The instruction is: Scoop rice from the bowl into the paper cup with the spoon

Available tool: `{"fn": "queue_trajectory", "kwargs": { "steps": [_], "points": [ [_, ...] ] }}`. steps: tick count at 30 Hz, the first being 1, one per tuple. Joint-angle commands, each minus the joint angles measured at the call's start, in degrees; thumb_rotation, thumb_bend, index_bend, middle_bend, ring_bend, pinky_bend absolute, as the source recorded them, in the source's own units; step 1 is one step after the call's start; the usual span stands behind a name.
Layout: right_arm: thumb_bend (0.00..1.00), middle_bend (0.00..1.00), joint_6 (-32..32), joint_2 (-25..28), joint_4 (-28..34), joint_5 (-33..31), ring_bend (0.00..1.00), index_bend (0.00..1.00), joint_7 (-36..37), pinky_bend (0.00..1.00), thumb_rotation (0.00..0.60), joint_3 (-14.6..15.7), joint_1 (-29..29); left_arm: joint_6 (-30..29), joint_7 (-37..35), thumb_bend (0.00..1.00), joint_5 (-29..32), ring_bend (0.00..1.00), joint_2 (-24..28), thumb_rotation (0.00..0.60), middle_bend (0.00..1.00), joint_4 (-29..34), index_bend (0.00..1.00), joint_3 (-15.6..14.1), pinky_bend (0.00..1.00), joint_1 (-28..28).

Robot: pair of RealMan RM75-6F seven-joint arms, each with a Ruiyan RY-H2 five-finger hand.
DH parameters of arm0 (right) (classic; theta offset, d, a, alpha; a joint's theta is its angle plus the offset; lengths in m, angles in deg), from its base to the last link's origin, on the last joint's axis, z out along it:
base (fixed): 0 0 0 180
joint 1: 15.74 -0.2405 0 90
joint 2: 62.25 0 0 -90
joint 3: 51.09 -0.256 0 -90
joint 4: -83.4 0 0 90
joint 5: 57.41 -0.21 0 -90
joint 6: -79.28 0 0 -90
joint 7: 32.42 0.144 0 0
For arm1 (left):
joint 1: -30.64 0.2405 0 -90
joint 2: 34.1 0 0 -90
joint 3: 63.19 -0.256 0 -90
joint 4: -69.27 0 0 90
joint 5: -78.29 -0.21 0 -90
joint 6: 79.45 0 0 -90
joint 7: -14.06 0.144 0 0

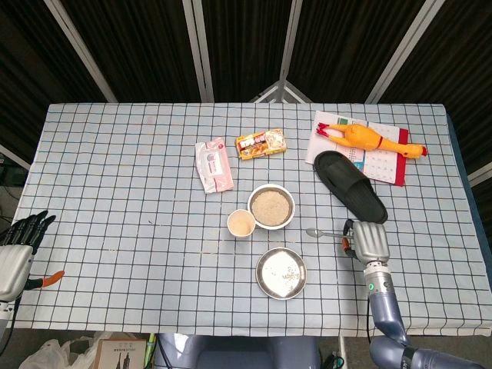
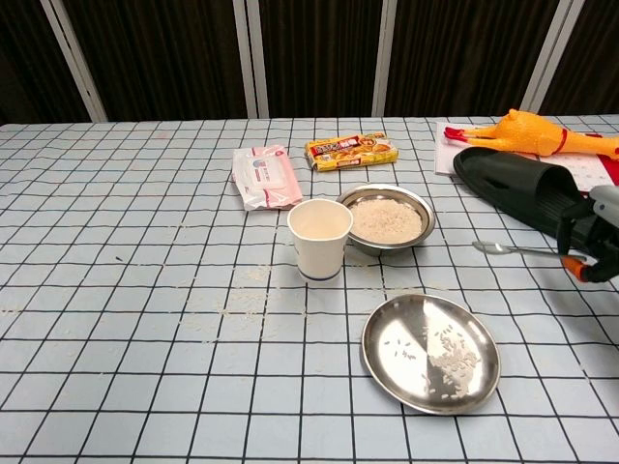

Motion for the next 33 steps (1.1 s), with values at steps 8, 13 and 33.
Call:
{"fn": "queue_trajectory", "kwargs": {
  "steps": [8,13,33],
  "points": [
    [0.56,0.89,-3.8,5.2,2.6,4.1,1.0,0.57,2.3,1.0,0.6,-5.3,-1.4,0.1,0.1,0.0,0.5,0.0,-0.1,0.6,0.0,0.2,0.0,0.2,0.0,0.0],
    [0.56,0.89,-2.7,5.0,2.6,4.2,1.0,0.57,-1.5,1.0,0.6,-5.9,-3.8,0.6,0.2,0.0,1.0,0.0,0.1,0.6,0.0,0.5,0.0,0.3,0.0,-0.2],
    [0.56,0.89,-0.9,-7.4,-13.9,8.8,1.0,0.59,-27.6,1.0,0.6,-2.1,-17.5,3.6,-0.9,0.0,2.5,0.0,1.7,0.6,0.0,2.2,0.0,0.0,0.0,-1.1]
  ]
}}
